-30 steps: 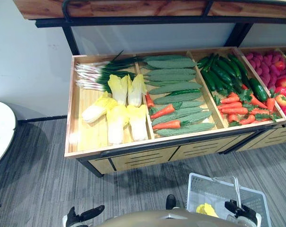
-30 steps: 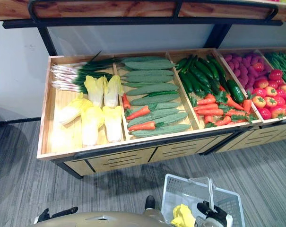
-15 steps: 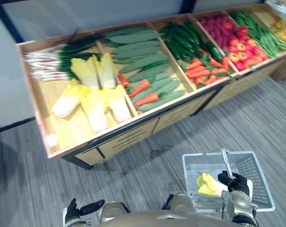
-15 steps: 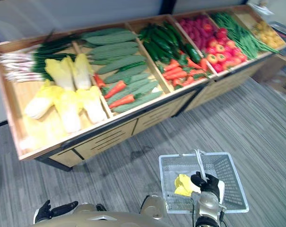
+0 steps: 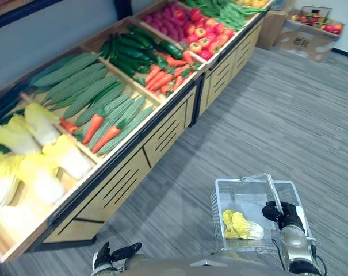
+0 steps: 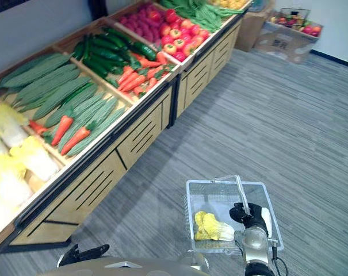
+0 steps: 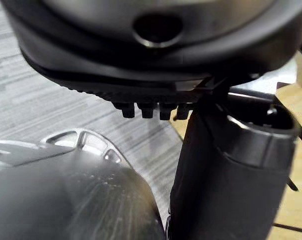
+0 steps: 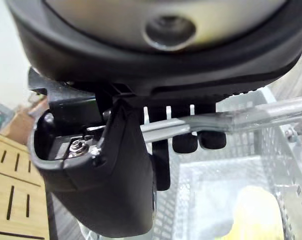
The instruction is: Pick vegetable in the basket
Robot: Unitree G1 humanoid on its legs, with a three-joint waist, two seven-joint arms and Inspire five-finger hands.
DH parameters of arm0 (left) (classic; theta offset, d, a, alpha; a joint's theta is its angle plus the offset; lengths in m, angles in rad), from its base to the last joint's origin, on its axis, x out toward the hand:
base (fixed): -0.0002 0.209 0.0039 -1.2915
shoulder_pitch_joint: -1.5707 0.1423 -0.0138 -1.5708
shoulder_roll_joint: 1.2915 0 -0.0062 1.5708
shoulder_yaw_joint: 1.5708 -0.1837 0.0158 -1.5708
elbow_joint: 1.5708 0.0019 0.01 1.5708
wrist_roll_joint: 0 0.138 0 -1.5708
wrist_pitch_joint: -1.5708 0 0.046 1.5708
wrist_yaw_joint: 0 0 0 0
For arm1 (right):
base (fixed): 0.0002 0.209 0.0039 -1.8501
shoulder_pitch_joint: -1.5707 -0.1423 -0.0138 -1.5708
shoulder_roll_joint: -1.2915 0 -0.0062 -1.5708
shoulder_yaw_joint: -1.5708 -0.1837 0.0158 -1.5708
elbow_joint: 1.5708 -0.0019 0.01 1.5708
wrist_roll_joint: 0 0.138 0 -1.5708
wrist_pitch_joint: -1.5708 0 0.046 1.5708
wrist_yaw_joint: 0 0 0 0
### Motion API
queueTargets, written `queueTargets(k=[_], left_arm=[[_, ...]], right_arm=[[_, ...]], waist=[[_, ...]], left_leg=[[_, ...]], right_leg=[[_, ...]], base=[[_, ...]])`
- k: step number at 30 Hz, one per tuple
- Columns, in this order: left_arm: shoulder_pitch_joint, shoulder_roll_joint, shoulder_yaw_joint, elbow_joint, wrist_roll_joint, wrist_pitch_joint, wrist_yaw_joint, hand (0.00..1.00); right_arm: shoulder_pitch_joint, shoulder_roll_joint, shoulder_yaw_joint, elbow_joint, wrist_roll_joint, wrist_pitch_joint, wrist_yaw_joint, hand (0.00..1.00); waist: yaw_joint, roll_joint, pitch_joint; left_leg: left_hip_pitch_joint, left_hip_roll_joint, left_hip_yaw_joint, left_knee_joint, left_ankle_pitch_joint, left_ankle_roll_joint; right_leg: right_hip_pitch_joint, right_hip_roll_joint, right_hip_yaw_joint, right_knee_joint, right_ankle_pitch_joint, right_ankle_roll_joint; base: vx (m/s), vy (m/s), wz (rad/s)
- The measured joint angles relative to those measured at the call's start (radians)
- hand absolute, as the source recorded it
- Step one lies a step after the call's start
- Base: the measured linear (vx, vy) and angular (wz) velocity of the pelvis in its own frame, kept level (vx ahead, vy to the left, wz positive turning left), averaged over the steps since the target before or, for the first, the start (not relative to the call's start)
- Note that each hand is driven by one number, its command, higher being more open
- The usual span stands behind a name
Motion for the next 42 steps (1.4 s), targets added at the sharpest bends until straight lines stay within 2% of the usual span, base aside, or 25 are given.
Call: queueTargets(k=[1,2,3,4,5,7,8,9,10,11,13,14,20,27,29,31,32,33,34,35,36,38,40,41,42], left_arm=[[0.014,0.003,0.004,-0.008,-0.029,-0.001,0.0,1.0],[0.017,0.0,0.003,-0.014,-0.065,-0.008,-0.004,1.0],[0.017,0.0,0.004,-0.015,-0.07,-0.012,-0.008,1.0],[0.016,-0.001,0.004,-0.023,-0.088,-0.024,-0.009,1.0],[0.016,0.0,0.004,-0.041,-0.107,-0.03,-0.008,1.0],[0.016,-0.006,0.002,-0.042,-0.107,-0.032,-0.007,1.0],[0.017,-0.013,0.002,-0.042,-0.103,-0.032,-0.007,1.0],[0.011,-0.021,0.01,-0.037,-0.102,-0.03,-0.009,1.0],[0.011,-0.009,0.011,-0.035,-0.096,-0.03,-0.006,1.0],[0.009,0.01,0.009,-0.034,-0.083,-0.034,-0.009,1.0],[-0.005,0.009,0.032,-0.027,-0.053,-0.031,-0.007,1.0],[-0.019,0.01,0.031,-0.011,-0.019,-0.027,-0.006,1.0],[-0.01,0.008,0.03,0.032,0.022,-0.02,-0.002,1.0],[0.008,0.01,0.02,0.038,0.057,-0.022,0.004,1.0],[0.008,0.01,0.011,0.039,0.06,-0.021,0.013,1.0],[0.012,0.016,-0.016,0.04,0.063,-0.021,0.024,1.0],[0.021,0.029,-0.022,0.039,0.07,-0.021,0.026,1.0],[0.027,0.034,-0.024,0.039,0.076,-0.021,0.025,1.0],[0.036,0.041,-0.042,0.04,0.093,-0.016,0.028,1.0],[0.035,0.046,-0.049,0.037,0.097,-0.016,0.031,1.0],[0.033,0.047,-0.05,0.038,0.097,-0.014,0.033,1.0],[0.027,0.057,-0.049,0.038,0.097,-0.01,0.035,1.0],[0.017,0.056,-0.049,0.036,0.097,-0.004,0.037,1.0],[0.015,0.052,-0.049,0.033,0.098,-0.003,0.038,1.0],[0.015,0.049,-0.05,0.026,0.099,-0.003,0.039,1.0]], right_arm=[[0.016,0.016,0.019,-0.03,-0.013,-0.002,0.002,0.0],[0.02,0.021,0.03,-0.05,-0.041,-0.006,0.001,0.0],[0.01,0.025,0.032,-0.052,-0.042,-0.006,0.0,0.0],[-0.007,0.03,0.04,-0.052,-0.045,-0.006,0.0,0.0],[-0.018,0.037,0.062,-0.051,-0.07,-0.006,0.003,0.0],[-0.025,0.043,0.089,-0.05,-0.078,-0.006,0.014,0.0],[-0.028,0.039,0.096,-0.051,-0.085,-0.006,0.02,0.0],[-0.042,0.046,0.112,-0.036,-0.103,-0.011,0.027,0.0],[-0.037,0.047,0.134,-0.039,-0.108,-0.021,0.04,0.0],[-0.04,0.044,0.144,-0.05,-0.109,-0.034,0.049,0.0],[-0.036,0.024,0.144,-0.074,-0.11,-0.05,0.049,0.0],[-0.04,0.004,0.144,-0.085,-0.116,-0.052,0.049,0.0],[-0.001,-0.02,0.134,-0.095,-0.116,-0.069,0.067,0.0],[0.025,-0.019,0.144,-0.102,-0.116,-0.07,0.069,0.0],[0.028,-0.007,0.118,-0.102,-0.114,-0.068,0.068,0.0],[0.025,0.014,0.078,-0.11,-0.108,-0.068,0.064,0.0],[0.024,0.032,0.061,-0.123,-0.105,-0.067,0.058,0.0],[0.022,0.036,0.057,-0.128,-0.105,-0.068,0.051,0.0],[0.022,0.034,0.061,-0.141,-0.107,-0.068,0.039,0.0],[0.021,0.034,0.075,-0.15,-0.115,-0.069,0.037,0.0],[0.014,0.033,0.093,-0.15,-0.115,-0.069,0.038,0.0],[0.009,0.034,0.124,-0.15,-0.116,-0.069,0.039,0.0],[0.009,0.035,0.129,-0.146,-0.117,-0.067,0.04,0.0],[0.009,0.035,0.127,-0.146,-0.117,-0.067,0.04,0.0],[0.009,0.034,0.117,-0.146,-0.118,-0.064,0.037,0.0]], waist=[[0.009,-0.013,0.006],[0.01,-0.011,0.005],[0.011,-0.015,0.007],[0.014,-0.029,0.015],[0.032,-0.052,0.031],[0.059,-0.05,0.036],[0.064,-0.033,0.036],[0.076,-0.032,0.045],[0.071,-0.037,0.051],[0.061,-0.063,0.059],[0.063,-0.053,0.07],[0.053,-0.044,0.071],[0.04,-0.004,0.06],[0.042,-0.02,0.039],[0.042,-0.023,0.041],[0.04,-0.025,0.047],[0.04,-0.043,0.06],[0.04,-0.049,0.063],[0.039,-0.054,0.064],[0.04,-0.049,0.068],[0.045,-0.058,0.071],[0.046,-0.062,0.078],[0.046,-0.059,0.085],[0.042,-0.057,0.086],[0.04,-0.055,0.088]], left_leg=[[-0.023,0.053,-0.035,0.134,0.051,0.004],[-0.077,0.034,-0.154,0.163,-0.027,-0.015],[-0.113,-0.009,-0.239,0.149,-0.077,-0.014],[-0.165,-0.095,-0.388,0.107,-0.127,-0.02],[-0.199,-0.241,-0.586,-0.001,-0.17,-0.058],[-0.205,-0.321,-0.735,-0.169,-0.156,-0.074],[-0.196,-0.327,-0.774,-0.248,-0.123,-0.078],[-0.162,-0.337,-0.772,-0.301,-0.061,-0.08],[-0.156,-0.349,-0.753,-0.307,-0.062,-0.079],[-0.172,-0.365,-0.766,-0.263,-0.06,-0.073],[-0.188,-0.389,-0.835,-0.21,-0.084,-0.063],[-0.187,-0.395,-0.829,-0.209,-0.099,-0.05],[-0.129,-0.398,-0.803,-0.316,-0.094,-0.045],[-0.094,-0.409,-0.719,-0.396,-0.082,-0.044],[-0.089,-0.409,-0.705,-0.395,-0.091,-0.034],[-0.056,-0.409,-0.699,-0.397,-0.098,-0.02],[-0.013,-0.424,-0.69,-0.396,-0.112,-0.009],[0.007,-0.429,-0.683,-0.396,-0.125,-0.003],[0.04,-0.434,-0.676,-0.397,-0.15,0.014],[0.058,-0.435,-0.668,-0.403,-0.161,0.025],[0.07,-0.439,-0.659,-0.416,-0.159,0.033],[0.075,-0.436,-0.65,-0.433,-0.158,0.034],[0.068,-0.425,-0.643,-0.436,-0.145,0.012],[0.069,-0.421,-0.643,-0.432,-0.147,0.002],[0.078,-0.419,-0.65,-0.431,-0.158,-0.017]], right_leg=[[0.031,0.006,0.046,-0.015,-0.006,-0.012],[0.026,-0.001,0.102,-0.008,-0.01,-0.019],[0.015,-0.011,0.134,0.001,-0.01,-0.02],[0.007,-0.029,0.184,0.0,-0.01,-0.02],[0.003,-0.06,0.254,0.001,-0.009,-0.018],[0.0,-0.064,0.332,0.002,-0.003,-0.007],[-0.01,-0.052,0.354,0.003,-0.001,0.001],[-0.019,-0.045,0.4,0.002,0.004,0.024],[-0.03,-0.046,0.401,0.004,0.008,0.028],[-0.049,-0.041,0.397,-0.001,0.009,0.029],[-0.043,-0.043,0.445,-0.041,0.029,0.038],[-0.043,-0.047,0.462,-0.061,0.046,0.052],[-0.046,-0.046,0.498,-0.108,0.082,0.067],[-0.113,-0.054,0.589,-0.094,0.096,0.088],[-0.163,-0.051,0.592,-0.001,0.093,0.09],[-0.262,-0.046,0.587,0.238,0.093,0.089],[-0.304,-0.063,0.572,0.382,0.104,0.074],[-0.32,-0.075,0.553,0.434,0.116,0.055],[-0.346,-0.102,0.502,0.515,0.153,0.009],[-0.364,-0.129,0.443,0.547,0.136,-0.004],[-0.376,-0.144,0.389,0.534,0.099,-0.024],[-0.386,-0.141,0.307,0.452,0.07,-0.025],[-0.391,-0.105,0.258,0.251,0.085,-0.007],[-0.388,-0.087,0.262,0.145,0.111,0.021],[-0.377,-0.075,0.266,0.07,0.162,0.011]], base=[[0.07,-0.046,-0.93],[0.06,0.034,-1.02],[0.07,0.113,-0.94],[0.03,0.173,-1.2],[0.03,0.171,-1.28],[0.05,0.338,-1.33],[0.06,0.414,-1.51],[0.05,0.249,-1.16],[0.1,0.238,-1.1],[0.08,0.167,-0.83],[0.07,0.166,-0.63],[0.03,0.165,-0.27],[-0.01,0.032,-0.22],[-0.02,0.005,-0.42],[-0.02,0.03,-0.25],[-0.03,0.069,-0.12],[-0.03,0.086,-0.09],[-0.04,0.093,-0.16],[-0.02,0.12,-0.19],[0.01,0.143,-0.26],[0.03,0.113,-0.22],[0.1,0.051,-0.13],[0.23,-0.019,0.05],[0.31,-0.084,0.14],[0.33,-0.105,0.21]])
